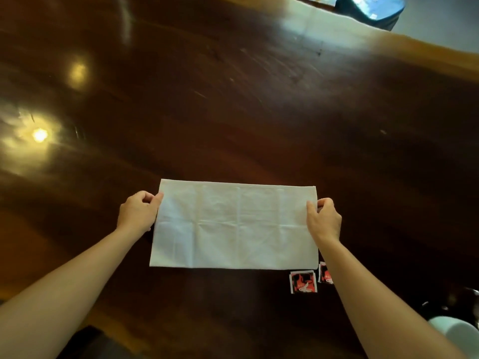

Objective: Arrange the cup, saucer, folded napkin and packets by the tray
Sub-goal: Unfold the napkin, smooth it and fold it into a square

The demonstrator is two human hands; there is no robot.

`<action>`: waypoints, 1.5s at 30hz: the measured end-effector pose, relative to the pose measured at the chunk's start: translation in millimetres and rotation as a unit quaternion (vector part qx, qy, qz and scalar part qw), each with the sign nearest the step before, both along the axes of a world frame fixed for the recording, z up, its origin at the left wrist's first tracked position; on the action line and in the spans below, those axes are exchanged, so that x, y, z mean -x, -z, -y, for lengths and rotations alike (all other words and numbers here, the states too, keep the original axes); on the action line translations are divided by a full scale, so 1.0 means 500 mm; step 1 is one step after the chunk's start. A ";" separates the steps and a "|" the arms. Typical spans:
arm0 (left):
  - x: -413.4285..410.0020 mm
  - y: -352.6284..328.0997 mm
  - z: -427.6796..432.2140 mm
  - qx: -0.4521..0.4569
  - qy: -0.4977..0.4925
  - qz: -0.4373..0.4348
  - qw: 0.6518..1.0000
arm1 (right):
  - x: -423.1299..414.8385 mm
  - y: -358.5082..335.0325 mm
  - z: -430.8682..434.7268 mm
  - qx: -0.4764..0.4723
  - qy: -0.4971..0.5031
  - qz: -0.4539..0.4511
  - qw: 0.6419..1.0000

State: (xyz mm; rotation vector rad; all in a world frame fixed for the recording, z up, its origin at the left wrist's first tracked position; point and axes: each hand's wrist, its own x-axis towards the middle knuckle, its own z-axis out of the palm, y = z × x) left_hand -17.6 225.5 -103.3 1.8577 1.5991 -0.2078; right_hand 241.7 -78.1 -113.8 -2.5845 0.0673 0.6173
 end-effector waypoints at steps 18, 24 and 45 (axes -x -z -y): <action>0.197 -0.002 0.164 0.034 -0.030 0.009 0.999 | 0.093 -0.036 0.179 0.063 -0.100 -0.103 0.988; 0.192 0.010 0.175 -0.002 -0.024 -0.012 1.000 | 0.108 -0.029 0.172 0.092 -0.096 -0.074 0.988; 0.180 -0.015 0.234 0.012 0.081 -0.124 0.989 | 0.139 -0.053 0.140 0.135 -0.020 -0.085 0.987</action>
